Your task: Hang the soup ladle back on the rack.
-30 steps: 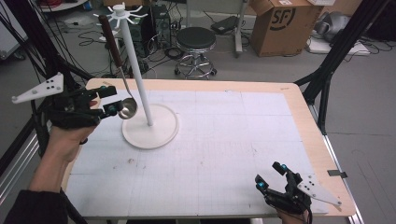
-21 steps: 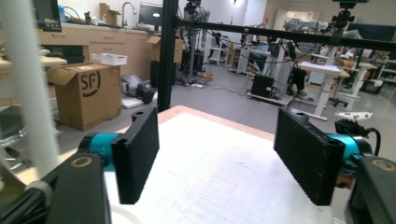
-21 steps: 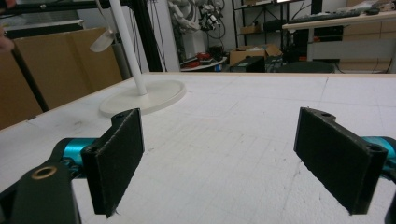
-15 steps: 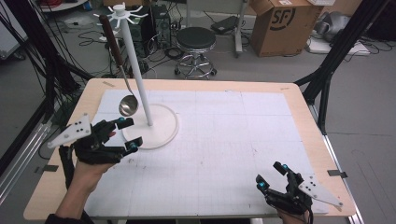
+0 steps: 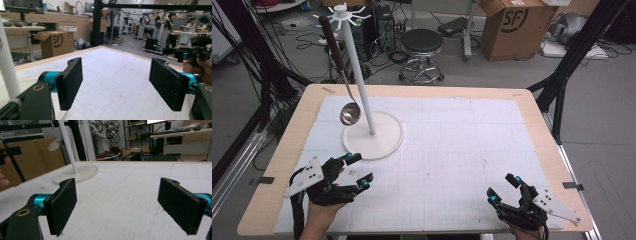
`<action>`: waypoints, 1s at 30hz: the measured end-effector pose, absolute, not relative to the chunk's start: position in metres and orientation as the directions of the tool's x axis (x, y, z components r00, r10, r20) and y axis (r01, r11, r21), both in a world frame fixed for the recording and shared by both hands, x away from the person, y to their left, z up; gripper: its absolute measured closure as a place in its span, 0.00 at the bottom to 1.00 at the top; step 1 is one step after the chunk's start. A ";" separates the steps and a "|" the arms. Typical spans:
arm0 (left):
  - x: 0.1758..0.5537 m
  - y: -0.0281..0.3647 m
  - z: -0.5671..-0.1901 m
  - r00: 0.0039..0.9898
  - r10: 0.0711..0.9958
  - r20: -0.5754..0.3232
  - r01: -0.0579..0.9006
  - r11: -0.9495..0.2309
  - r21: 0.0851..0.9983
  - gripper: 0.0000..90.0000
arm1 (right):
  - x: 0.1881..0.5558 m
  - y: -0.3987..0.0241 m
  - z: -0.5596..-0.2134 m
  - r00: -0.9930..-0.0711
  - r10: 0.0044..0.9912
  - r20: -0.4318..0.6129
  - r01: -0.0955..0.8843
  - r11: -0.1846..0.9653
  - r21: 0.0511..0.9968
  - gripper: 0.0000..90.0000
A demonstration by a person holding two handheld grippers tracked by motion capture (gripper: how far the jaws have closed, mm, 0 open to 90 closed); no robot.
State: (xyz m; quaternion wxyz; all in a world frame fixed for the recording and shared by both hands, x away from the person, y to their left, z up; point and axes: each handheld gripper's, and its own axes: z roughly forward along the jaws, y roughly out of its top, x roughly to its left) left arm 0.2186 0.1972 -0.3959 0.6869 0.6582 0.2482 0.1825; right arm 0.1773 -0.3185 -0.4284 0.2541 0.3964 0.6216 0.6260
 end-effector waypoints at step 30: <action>0.193 0.165 -0.446 0.805 0.589 -0.071 0.054 0.047 0.997 0.32 | 0.167 -0.314 -0.423 -0.573 0.803 0.165 0.159 -0.089 0.983 0.16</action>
